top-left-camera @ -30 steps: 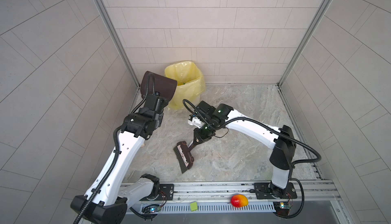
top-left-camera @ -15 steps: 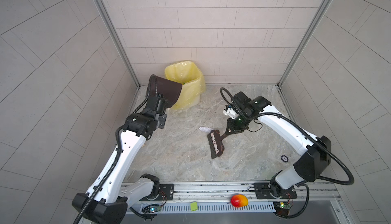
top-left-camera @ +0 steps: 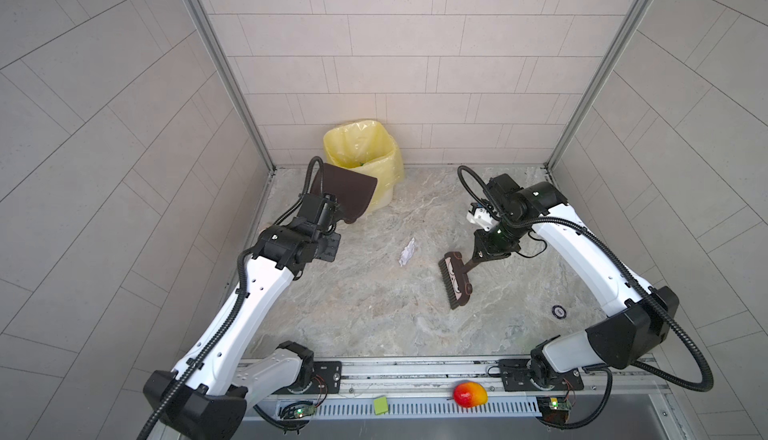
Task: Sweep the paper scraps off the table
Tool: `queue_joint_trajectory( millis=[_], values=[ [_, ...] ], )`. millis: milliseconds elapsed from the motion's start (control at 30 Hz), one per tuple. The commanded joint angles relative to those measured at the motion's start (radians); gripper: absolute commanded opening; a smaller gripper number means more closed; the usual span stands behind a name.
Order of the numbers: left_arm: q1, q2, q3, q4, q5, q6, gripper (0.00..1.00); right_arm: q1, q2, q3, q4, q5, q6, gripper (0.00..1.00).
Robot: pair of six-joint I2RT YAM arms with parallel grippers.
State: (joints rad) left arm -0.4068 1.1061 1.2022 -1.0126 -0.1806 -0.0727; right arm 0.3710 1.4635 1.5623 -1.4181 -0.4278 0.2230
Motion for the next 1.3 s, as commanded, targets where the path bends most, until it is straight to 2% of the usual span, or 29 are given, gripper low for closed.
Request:
queue_joint_trajectory(
  millis=[0, 267, 500, 800, 1033, 1267],
  values=[
    [-0.064, 0.011, -0.036, -0.022, 0.021, -0.062, 0.00, 0.000, -0.043, 0.088, -0.080, 0.028, -0.032, 0.00],
    [-0.223, 0.038, -0.086, -0.039, 0.055, -0.148, 0.00, -0.001, -0.093, 0.162, -0.144, 0.227, -0.068, 0.00],
    [-0.357, 0.154, -0.048, -0.111, 0.113, -0.203, 0.00, -0.003, -0.108, 0.153, -0.197, 0.336, -0.086, 0.00],
    [-0.581, 0.266, -0.064, -0.162, 0.156, -0.297, 0.00, -0.001, -0.181, 0.033, -0.191, 0.349, -0.059, 0.00],
    [-0.701, 0.335, -0.083, -0.165, 0.136, -0.333, 0.00, 0.023, -0.218, -0.066, -0.167, 0.328, -0.023, 0.00],
    [-0.807, 0.416, -0.092, -0.149, 0.086, -0.361, 0.00, 0.095, -0.220, -0.129, -0.146, 0.330, 0.032, 0.00]
  ],
)
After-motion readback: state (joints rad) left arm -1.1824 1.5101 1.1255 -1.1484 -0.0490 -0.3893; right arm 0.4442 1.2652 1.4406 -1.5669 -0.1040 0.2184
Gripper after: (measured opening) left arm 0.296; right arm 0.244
